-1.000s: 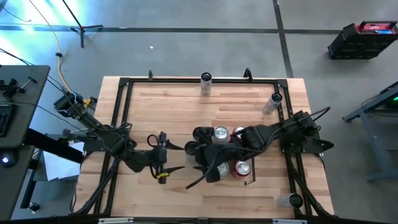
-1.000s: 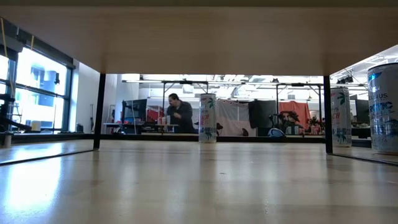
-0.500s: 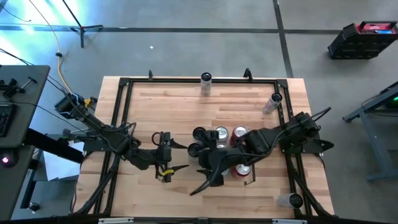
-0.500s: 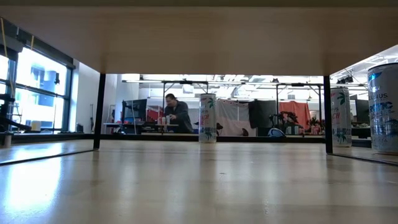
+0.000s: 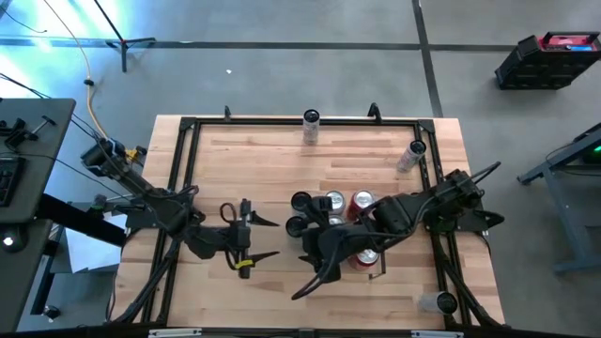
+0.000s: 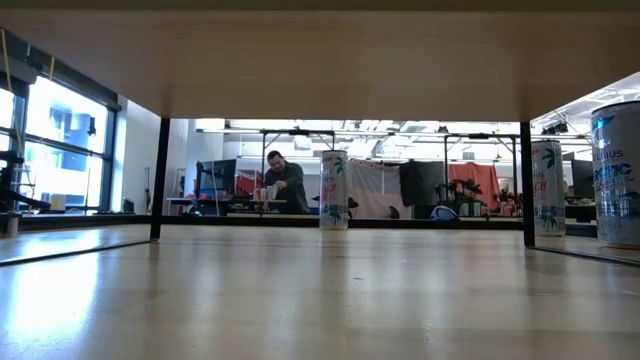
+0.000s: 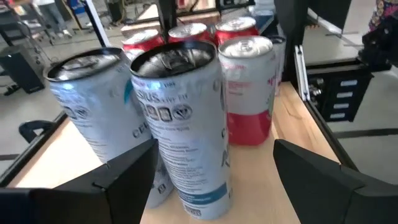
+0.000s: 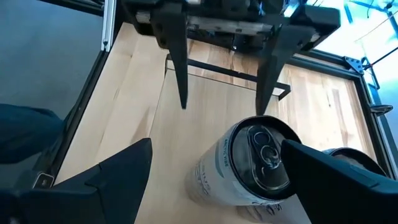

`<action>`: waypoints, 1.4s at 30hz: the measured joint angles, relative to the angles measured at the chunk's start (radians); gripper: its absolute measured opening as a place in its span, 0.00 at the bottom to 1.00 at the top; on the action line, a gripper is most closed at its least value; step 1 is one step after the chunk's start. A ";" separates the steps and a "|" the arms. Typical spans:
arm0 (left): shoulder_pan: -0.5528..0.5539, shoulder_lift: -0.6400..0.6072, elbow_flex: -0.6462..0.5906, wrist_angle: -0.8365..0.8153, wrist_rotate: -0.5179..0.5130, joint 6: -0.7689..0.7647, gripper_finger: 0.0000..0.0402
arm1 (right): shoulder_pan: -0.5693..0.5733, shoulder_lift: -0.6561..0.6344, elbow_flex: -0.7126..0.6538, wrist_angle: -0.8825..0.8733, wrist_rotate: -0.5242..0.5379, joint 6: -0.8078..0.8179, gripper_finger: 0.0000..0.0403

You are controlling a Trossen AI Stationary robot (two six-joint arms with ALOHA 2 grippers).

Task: Place canned beverage on shelf
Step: Put the bottom white-blue soda can on the shelf aligned with the other white-blue soda cans

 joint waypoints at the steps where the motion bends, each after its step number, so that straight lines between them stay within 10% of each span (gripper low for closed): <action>1: -0.004 -0.003 0.000 0.001 -0.008 0.000 0.77 | -0.003 0.000 0.000 0.000 -0.003 -0.001 0.85; 42: -0.033 -0.002 0.000 -0.025 0.008 -0.055 0.77 | 0.020 0.026 0.017 -0.015 -0.055 0.016 0.85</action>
